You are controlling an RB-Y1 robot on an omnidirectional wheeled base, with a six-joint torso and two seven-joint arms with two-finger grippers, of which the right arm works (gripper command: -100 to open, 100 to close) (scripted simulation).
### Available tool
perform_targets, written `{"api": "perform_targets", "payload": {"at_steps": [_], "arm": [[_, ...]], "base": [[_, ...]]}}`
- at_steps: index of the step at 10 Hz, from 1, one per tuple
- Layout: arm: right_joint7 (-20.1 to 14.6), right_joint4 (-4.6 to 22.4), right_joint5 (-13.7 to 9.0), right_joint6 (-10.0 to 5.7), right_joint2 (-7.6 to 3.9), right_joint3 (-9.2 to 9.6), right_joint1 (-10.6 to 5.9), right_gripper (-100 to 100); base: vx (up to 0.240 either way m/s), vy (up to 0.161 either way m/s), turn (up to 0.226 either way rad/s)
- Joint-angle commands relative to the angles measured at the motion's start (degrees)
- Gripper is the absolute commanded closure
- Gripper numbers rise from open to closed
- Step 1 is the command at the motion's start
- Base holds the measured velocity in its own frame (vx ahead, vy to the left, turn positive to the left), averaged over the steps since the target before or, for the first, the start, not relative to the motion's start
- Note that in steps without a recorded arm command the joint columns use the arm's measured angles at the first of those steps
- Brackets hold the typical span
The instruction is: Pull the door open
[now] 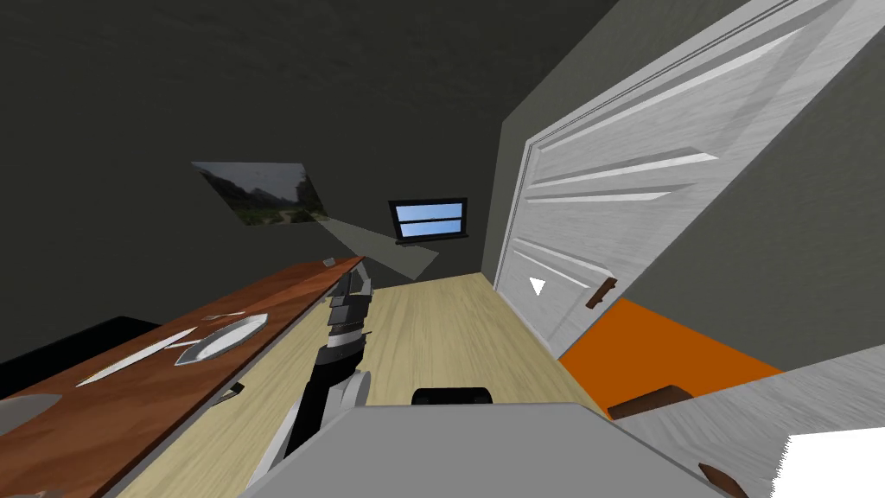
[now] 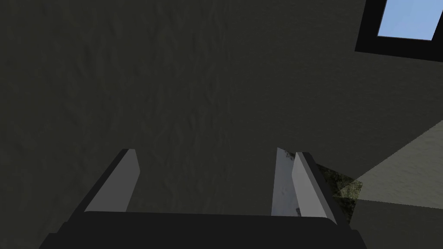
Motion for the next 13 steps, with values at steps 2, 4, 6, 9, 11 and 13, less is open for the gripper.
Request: {"api": "perform_targets", "payload": {"at_steps": [2, 4, 6, 9, 11, 13], "arm": [[-0.59, -1.41, 1.26, -1.09, 0.53, 0.69, 0.48, 100], [-0.68, -1.51, 1.44, -1.13, 0.39, 0.82, 0.38, 100], [-0.63, -1.66, 2.51, -2.06, 0.53, 1.41, 0.54, 100], [-0.61, -2.07, 4.04, -3.43, 0.69, 2.21, 0.76, 100], [-0.60, -2.36, 5.13, -4.48, 0.82, 2.79, 0.91, 100], [-0.59, -2.62, 6.07, -5.47, 0.95, 3.28, 1.04, 100]], "base": [[-0.178, 0.037, 0.035], [-0.127, 0.043, 0.011], [-0.171, 0.005, 0.050], [-0.175, 0.006, 0.039], [-0.211, 0.031, 0.043], [-0.200, 0.020, 0.032]]}}
